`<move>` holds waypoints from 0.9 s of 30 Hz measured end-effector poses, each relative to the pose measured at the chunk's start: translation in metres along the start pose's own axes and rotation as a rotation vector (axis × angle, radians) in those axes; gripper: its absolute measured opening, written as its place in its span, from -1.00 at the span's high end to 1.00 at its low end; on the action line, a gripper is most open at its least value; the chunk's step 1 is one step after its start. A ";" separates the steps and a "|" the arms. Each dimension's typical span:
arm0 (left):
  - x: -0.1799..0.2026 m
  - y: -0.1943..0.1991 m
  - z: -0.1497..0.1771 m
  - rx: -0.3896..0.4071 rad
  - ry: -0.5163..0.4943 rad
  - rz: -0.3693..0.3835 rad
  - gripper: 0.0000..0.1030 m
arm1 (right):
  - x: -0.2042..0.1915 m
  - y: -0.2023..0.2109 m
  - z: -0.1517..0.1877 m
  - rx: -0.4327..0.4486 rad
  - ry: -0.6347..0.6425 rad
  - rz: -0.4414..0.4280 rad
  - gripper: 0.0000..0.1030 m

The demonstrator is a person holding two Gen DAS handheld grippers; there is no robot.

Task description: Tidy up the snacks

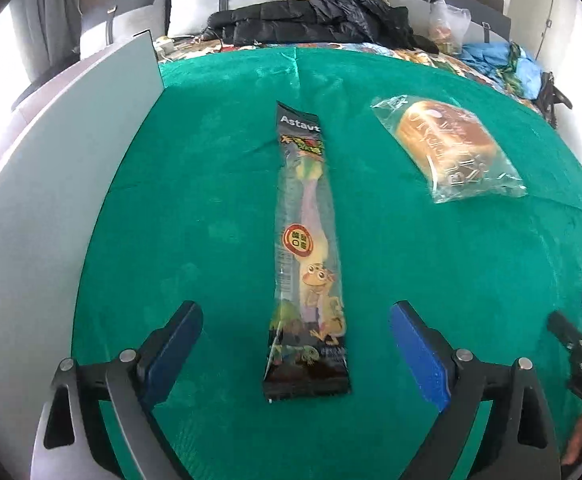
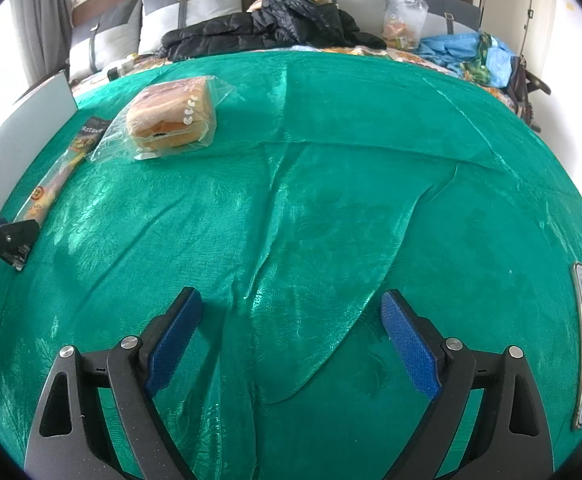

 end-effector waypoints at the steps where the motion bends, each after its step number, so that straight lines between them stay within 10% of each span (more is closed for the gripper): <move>1: -0.001 -0.006 0.000 -0.007 0.005 -0.011 -0.82 | 0.000 0.000 0.000 0.000 0.000 0.000 -0.81; 27: -0.012 -0.014 -0.001 0.078 0.040 -0.026 -1.00 | 0.002 0.000 0.000 -0.002 -0.004 0.002 -0.83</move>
Point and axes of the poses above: each gripper's, at about its wrist camera, not at the fingertips, and y roughly against the way its jaws point, x to its right, z to its underside, the point moved 4 cm from there along -y, roughly the way its jaws point, and after that the axes turned 8 degrees about -x, right-handed, at the moved point
